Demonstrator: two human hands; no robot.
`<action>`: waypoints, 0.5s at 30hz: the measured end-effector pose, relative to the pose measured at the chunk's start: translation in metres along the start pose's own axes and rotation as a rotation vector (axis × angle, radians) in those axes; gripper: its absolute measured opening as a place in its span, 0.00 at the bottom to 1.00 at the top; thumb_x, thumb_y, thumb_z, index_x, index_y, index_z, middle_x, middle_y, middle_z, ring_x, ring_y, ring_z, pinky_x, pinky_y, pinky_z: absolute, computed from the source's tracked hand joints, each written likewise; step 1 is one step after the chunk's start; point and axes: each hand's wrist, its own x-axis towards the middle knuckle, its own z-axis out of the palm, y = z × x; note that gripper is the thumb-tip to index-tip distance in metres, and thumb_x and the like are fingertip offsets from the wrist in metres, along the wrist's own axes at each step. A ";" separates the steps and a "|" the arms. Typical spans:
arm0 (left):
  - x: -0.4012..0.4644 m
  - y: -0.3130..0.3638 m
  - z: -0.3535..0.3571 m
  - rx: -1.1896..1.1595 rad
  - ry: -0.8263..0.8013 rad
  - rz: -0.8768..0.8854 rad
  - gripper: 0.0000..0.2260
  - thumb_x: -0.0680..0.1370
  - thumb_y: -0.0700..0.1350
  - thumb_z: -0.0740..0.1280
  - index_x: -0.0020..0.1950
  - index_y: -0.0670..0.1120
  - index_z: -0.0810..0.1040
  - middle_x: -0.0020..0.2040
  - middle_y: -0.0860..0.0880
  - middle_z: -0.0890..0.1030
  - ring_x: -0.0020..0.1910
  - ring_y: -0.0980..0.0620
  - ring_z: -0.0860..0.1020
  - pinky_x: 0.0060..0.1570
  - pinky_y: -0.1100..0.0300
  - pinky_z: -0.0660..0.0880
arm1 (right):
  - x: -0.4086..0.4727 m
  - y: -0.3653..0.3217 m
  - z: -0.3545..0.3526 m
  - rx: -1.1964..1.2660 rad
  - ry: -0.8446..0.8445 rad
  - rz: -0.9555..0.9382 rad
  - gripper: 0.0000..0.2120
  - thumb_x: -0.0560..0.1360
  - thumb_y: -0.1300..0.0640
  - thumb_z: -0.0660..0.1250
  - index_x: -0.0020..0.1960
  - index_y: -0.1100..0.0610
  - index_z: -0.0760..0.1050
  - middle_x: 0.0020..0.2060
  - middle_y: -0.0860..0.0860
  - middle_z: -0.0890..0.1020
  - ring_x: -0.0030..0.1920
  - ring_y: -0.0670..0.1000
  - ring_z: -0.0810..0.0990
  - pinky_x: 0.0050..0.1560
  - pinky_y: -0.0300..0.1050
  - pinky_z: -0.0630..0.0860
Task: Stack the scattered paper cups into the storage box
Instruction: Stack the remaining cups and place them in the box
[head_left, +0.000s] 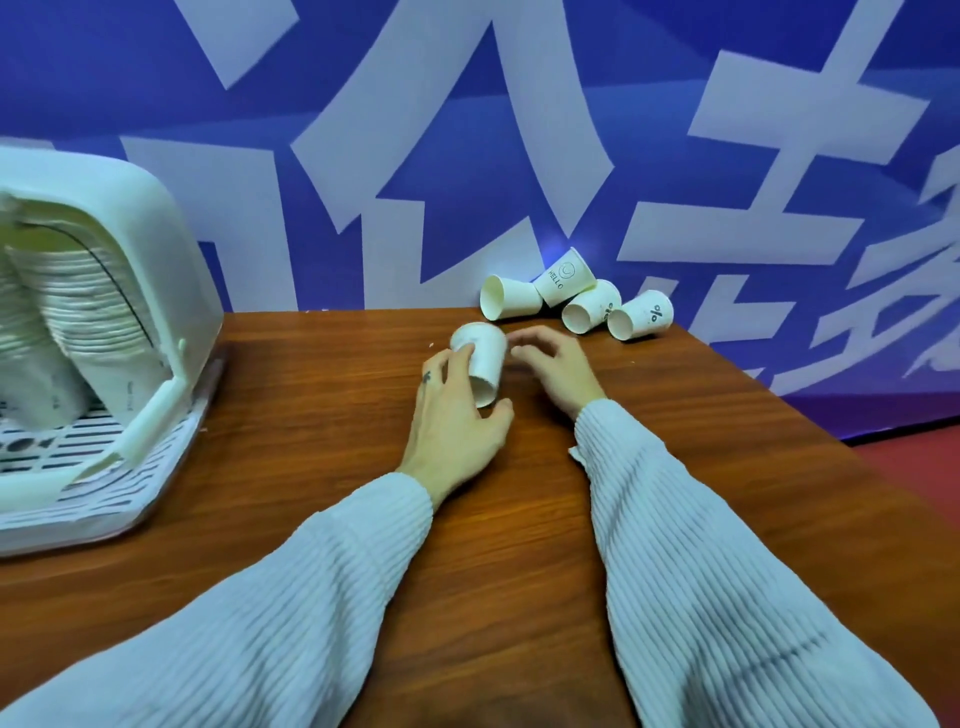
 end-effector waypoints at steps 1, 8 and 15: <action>0.000 0.000 0.000 0.011 0.000 -0.019 0.37 0.78 0.54 0.70 0.82 0.51 0.56 0.80 0.48 0.55 0.79 0.45 0.59 0.76 0.46 0.64 | -0.003 -0.004 0.004 -0.008 -0.060 -0.023 0.06 0.76 0.62 0.70 0.53 0.60 0.82 0.48 0.52 0.85 0.46 0.46 0.83 0.50 0.39 0.77; 0.000 0.000 0.001 0.092 0.187 -0.098 0.37 0.80 0.50 0.68 0.83 0.49 0.50 0.77 0.45 0.66 0.75 0.43 0.66 0.73 0.43 0.59 | 0.012 -0.017 0.025 0.031 0.021 0.024 0.18 0.78 0.46 0.69 0.38 0.59 0.77 0.35 0.50 0.77 0.39 0.51 0.75 0.46 0.52 0.73; 0.005 -0.004 -0.002 -0.134 0.284 -0.126 0.37 0.80 0.51 0.69 0.83 0.51 0.50 0.78 0.48 0.64 0.76 0.46 0.65 0.74 0.43 0.60 | 0.068 -0.017 0.042 -0.658 0.042 0.174 0.27 0.78 0.41 0.67 0.76 0.42 0.70 0.82 0.56 0.53 0.80 0.61 0.57 0.77 0.56 0.58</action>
